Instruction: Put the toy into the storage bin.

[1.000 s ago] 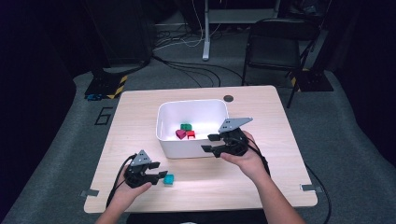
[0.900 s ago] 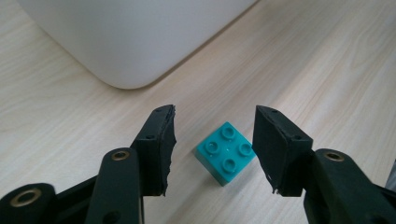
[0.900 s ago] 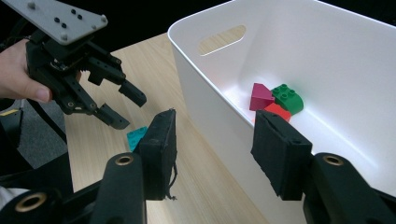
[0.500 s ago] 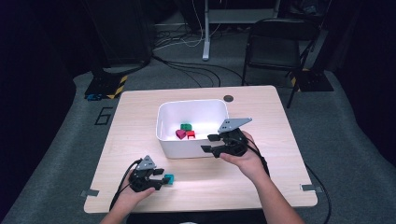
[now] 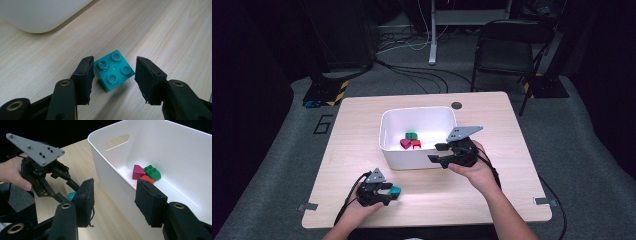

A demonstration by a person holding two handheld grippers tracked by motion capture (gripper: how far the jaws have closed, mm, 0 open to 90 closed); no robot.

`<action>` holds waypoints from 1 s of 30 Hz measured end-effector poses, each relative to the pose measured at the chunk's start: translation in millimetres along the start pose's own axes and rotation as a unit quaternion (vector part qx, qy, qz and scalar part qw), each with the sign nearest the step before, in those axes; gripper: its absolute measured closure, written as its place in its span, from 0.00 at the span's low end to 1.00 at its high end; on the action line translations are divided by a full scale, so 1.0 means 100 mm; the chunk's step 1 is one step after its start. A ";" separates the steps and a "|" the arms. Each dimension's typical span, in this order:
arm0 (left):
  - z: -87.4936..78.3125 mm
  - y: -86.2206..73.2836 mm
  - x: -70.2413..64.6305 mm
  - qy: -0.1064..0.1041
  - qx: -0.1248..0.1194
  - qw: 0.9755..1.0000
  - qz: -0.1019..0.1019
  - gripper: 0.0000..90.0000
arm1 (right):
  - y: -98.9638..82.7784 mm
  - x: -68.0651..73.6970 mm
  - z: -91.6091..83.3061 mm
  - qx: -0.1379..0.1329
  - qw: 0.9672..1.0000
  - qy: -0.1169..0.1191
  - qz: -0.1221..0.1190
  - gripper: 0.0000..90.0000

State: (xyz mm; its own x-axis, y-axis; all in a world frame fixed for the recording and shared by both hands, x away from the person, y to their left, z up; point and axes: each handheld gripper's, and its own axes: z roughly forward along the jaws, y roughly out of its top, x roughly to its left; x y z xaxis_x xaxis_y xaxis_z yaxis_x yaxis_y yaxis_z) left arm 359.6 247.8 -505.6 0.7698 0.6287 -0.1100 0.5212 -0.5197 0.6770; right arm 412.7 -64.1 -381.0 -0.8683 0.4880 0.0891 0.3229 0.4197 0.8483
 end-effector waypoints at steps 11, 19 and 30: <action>0.12 0.04 -0.08 0.000 0.013 1.000 0.017 0.58 | -0.01 -0.01 0.01 0.001 1.000 -0.002 0.003 0.54; 0.08 0.02 -0.04 0.003 0.016 1.000 0.013 0.65 | -0.02 -0.02 0.00 0.001 1.000 -0.002 0.005 0.54; -0.05 0.06 0.07 0.016 0.008 1.000 0.012 0.65 | -0.02 -0.02 -0.01 -0.002 1.000 -0.003 0.005 0.54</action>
State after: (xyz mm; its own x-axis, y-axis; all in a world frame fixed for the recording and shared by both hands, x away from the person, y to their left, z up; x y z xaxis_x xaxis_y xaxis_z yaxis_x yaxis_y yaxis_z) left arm 366.0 252.1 -498.6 0.7704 0.6337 -0.0707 0.5089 -0.5443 0.6670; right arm 413.6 -66.3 -382.3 -0.8630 0.4964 0.0940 0.3299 0.4127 0.8490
